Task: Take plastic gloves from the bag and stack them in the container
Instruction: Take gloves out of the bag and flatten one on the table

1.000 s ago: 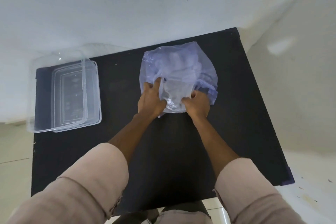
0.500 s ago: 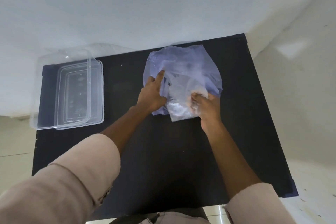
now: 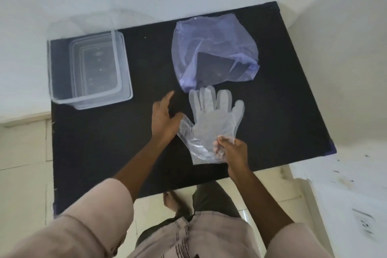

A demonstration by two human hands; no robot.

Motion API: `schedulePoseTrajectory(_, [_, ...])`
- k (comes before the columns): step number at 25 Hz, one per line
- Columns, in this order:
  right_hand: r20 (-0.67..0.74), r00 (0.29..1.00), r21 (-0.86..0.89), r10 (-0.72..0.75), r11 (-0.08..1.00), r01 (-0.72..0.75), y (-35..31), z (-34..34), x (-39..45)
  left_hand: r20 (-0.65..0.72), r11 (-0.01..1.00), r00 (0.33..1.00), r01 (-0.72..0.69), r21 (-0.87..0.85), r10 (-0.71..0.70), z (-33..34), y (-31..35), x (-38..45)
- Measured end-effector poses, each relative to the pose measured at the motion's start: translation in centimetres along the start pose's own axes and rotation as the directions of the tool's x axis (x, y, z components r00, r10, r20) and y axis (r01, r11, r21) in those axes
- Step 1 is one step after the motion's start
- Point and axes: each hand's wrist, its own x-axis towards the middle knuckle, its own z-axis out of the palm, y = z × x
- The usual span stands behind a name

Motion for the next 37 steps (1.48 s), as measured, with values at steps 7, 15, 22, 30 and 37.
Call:
schedulePoseTrajectory(7, [0.034,0.999,-0.063,-0.038,0.997,0.04,6.0,5.0,-3.6,0.097,0.748,0.817,0.562,-0.353,-0.568,-3.8,-8.0,-11.7])
schedulePoseTrajectory(15, [0.072,0.997,-0.185,-0.022,0.982,0.035,6.3,5.0,-4.6,0.1,0.702,0.789,0.59,-0.398,-0.606,-6.4,-8.7,-10.7])
schedulePoseTrajectory(22, [0.065,0.998,-0.319,-0.006,0.948,0.026,5.8,3.7,-4.7,0.201,0.708,0.759,0.65,-0.277,-0.619,-5.4,-7.9,-9.7])
schedulePoseTrajectory(30, [0.167,0.784,-0.846,-0.598,0.321,0.426,6.4,2.0,-6.2,0.125,0.732,0.78,0.62,-0.284,-0.613,-5.0,-6.8,-9.0])
schedulePoseTrajectory(37, [0.599,0.548,-0.724,-0.583,-0.103,0.682,5.5,5.4,-7.6,0.275,0.599,0.725,0.681,-0.421,-0.631,-5.8,-3.2,-8.2])
